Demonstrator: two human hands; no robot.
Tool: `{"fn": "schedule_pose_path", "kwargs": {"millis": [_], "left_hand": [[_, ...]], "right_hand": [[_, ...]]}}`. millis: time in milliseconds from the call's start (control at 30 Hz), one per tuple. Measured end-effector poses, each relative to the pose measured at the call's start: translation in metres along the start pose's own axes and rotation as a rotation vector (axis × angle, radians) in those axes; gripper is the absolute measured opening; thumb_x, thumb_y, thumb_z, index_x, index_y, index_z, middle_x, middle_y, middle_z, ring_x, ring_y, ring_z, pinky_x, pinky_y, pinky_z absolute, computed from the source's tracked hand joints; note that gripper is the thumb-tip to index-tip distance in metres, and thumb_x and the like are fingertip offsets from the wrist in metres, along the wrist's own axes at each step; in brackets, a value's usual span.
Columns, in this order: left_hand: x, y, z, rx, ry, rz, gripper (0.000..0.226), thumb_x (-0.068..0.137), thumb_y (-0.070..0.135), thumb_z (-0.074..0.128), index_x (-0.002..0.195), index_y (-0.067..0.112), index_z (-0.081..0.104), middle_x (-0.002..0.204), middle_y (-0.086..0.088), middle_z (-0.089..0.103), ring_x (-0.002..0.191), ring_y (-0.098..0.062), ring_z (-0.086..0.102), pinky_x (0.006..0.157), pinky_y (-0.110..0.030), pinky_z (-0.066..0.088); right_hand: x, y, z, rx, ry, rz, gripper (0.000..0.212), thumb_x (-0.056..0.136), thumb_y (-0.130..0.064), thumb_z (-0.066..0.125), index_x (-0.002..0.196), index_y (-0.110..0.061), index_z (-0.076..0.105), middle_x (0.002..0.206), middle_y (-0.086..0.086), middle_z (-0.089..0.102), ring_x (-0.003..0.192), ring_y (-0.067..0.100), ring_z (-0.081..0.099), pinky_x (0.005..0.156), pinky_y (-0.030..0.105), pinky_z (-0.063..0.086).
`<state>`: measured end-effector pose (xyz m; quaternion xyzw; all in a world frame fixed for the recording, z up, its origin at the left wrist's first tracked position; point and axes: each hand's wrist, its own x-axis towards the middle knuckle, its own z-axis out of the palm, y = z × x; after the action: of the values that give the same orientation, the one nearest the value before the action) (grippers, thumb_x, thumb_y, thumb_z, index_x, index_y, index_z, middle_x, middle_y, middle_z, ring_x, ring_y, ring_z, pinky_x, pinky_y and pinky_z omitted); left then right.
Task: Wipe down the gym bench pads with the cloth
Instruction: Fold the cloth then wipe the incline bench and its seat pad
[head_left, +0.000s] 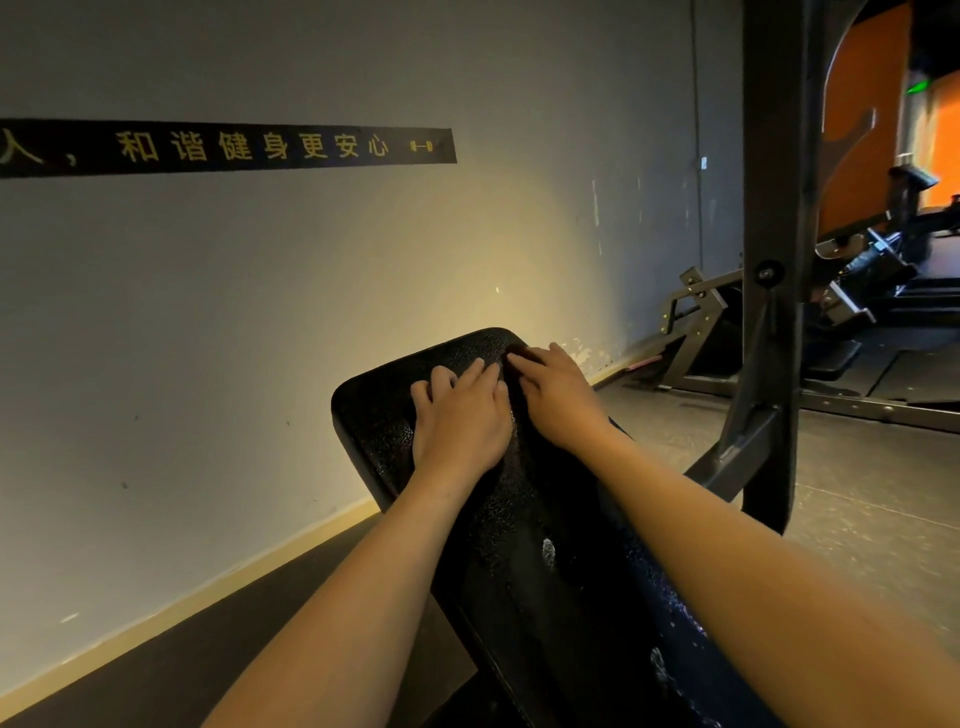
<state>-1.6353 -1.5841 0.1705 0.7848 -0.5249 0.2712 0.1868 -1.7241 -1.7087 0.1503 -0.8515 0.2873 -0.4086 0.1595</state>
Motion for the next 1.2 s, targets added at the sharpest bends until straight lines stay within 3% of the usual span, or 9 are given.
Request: {"fn": "schedule_pose_path", "kwargs": {"millis": [100, 267, 433, 633, 800, 900, 1067, 1200], "left_hand": [[-0.002, 0.003, 0.004, 0.058, 0.011, 0.041, 0.049, 0.108, 0.041, 0.019, 0.151, 0.032, 0.040, 0.162, 0.008, 0.032, 0.123, -0.022, 0.032, 0.105, -0.042, 0.021], [-0.003, 0.006, 0.003, 0.078, 0.017, 0.043, 0.049, 0.107, 0.041, 0.019, 0.149, 0.034, 0.043, 0.159, 0.009, 0.036, 0.124, -0.023, 0.034, 0.107, -0.044, 0.023], [-0.009, 0.010, 0.003, 0.125, -0.020, 0.090, 0.050, 0.107, 0.043, 0.018, 0.152, 0.035, 0.038, 0.162, 0.007, 0.034, 0.131, -0.025, 0.032, 0.111, -0.047, 0.022], [-0.015, 0.019, 0.004, 0.026, -0.055, 0.088, 0.051, 0.107, 0.043, 0.016, 0.152, 0.036, 0.039, 0.161, 0.010, 0.034, 0.134, -0.022, 0.029, 0.113, -0.044, 0.018], [-0.017, 0.020, 0.005, 0.036, -0.060, 0.118, 0.050, 0.107, 0.043, 0.018, 0.151, 0.034, 0.041, 0.160, 0.011, 0.036, 0.135, -0.022, 0.029, 0.112, -0.043, 0.019], [-0.019, 0.025, 0.006, 0.107, -0.056, 0.154, 0.049, 0.108, 0.042, 0.019, 0.151, 0.034, 0.041, 0.161, 0.007, 0.034, 0.134, -0.026, 0.032, 0.111, -0.045, 0.022], [-0.025, 0.024, -0.001, 0.024, -0.088, 0.164, 0.048, 0.107, 0.042, 0.019, 0.150, 0.035, 0.041, 0.160, 0.011, 0.036, 0.137, -0.022, 0.029, 0.113, -0.043, 0.019], [-0.050, 0.030, 0.000, -0.017, -0.134, 0.199, 0.047, 0.107, 0.042, 0.022, 0.149, 0.036, 0.043, 0.160, 0.012, 0.034, 0.142, -0.019, 0.026, 0.116, -0.045, 0.013]], "right_hand": [[0.007, -0.003, 0.004, -0.001, 0.039, 0.080, 0.044, 0.105, -0.020, 0.039, 0.149, -0.023, 0.047, 0.157, 0.004, 0.038, 0.149, 0.025, 0.022, 0.122, 0.037, 0.022], [-0.014, -0.004, 0.005, 0.026, 0.049, -0.033, 0.042, 0.103, -0.020, 0.043, 0.144, -0.022, 0.053, 0.150, 0.004, 0.048, 0.139, 0.023, 0.039, 0.113, 0.041, 0.038], [-0.026, 0.008, -0.005, -0.040, 0.150, 0.191, 0.044, 0.102, -0.018, 0.041, 0.145, -0.017, 0.051, 0.146, 0.009, 0.049, 0.135, 0.029, 0.041, 0.111, 0.038, 0.038], [-0.048, 0.005, -0.005, -0.014, 0.111, 0.034, 0.041, 0.103, -0.020, 0.044, 0.142, -0.022, 0.055, 0.145, 0.006, 0.051, 0.134, 0.025, 0.043, 0.110, 0.042, 0.040], [-0.051, 0.022, -0.013, -0.023, 0.191, 0.238, 0.044, 0.101, -0.015, 0.042, 0.144, -0.015, 0.054, 0.144, 0.011, 0.052, 0.133, 0.030, 0.045, 0.111, 0.040, 0.039], [-0.060, 0.006, -0.005, -0.046, 0.198, 0.229, 0.044, 0.101, -0.016, 0.042, 0.144, -0.018, 0.053, 0.148, 0.006, 0.048, 0.138, 0.025, 0.038, 0.112, 0.041, 0.036], [-0.089, 0.004, -0.014, -0.025, 0.132, 0.096, 0.042, 0.103, -0.020, 0.045, 0.142, -0.028, 0.054, 0.146, -0.003, 0.049, 0.135, 0.018, 0.039, 0.108, 0.038, 0.039], [-0.102, 0.024, -0.025, -0.007, 0.187, 0.293, 0.043, 0.104, -0.018, 0.041, 0.145, -0.023, 0.052, 0.148, 0.001, 0.049, 0.135, 0.021, 0.041, 0.110, 0.038, 0.039]]}}
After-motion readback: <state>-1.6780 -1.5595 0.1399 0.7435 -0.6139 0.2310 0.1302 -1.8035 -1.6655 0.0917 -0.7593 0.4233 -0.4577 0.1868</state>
